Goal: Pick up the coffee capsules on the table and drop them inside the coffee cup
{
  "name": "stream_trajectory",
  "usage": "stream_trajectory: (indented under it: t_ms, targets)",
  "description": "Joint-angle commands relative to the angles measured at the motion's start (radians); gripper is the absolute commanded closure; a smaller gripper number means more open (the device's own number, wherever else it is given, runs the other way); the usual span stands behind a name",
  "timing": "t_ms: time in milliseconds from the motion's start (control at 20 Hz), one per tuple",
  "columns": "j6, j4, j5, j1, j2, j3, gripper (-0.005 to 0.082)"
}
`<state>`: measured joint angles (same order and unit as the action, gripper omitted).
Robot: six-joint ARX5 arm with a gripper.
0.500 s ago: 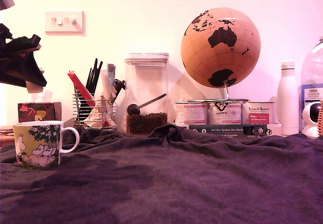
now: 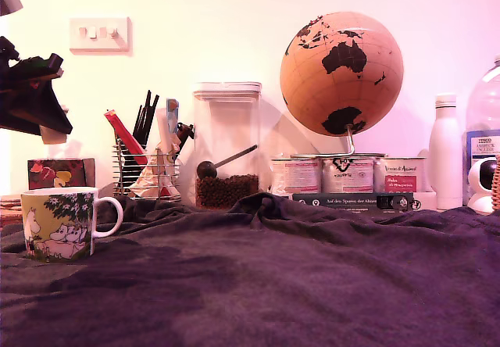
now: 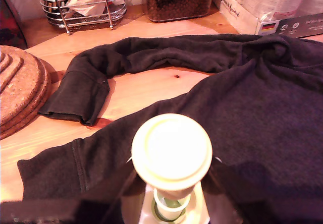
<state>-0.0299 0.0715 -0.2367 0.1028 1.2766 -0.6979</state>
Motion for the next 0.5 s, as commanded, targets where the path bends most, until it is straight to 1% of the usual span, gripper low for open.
stream_trajectory:
  t_ms: [0, 150, 450]
  targets:
    - [-0.004, 0.003, -0.001, 0.001, 0.007, 0.023, 0.0503]
    - [-0.003, 0.000, -0.001, 0.002, 0.035, 0.019, 0.0503]
    - [-0.004, -0.043, -0.002, 0.005, 0.175, -0.041, 0.0503]
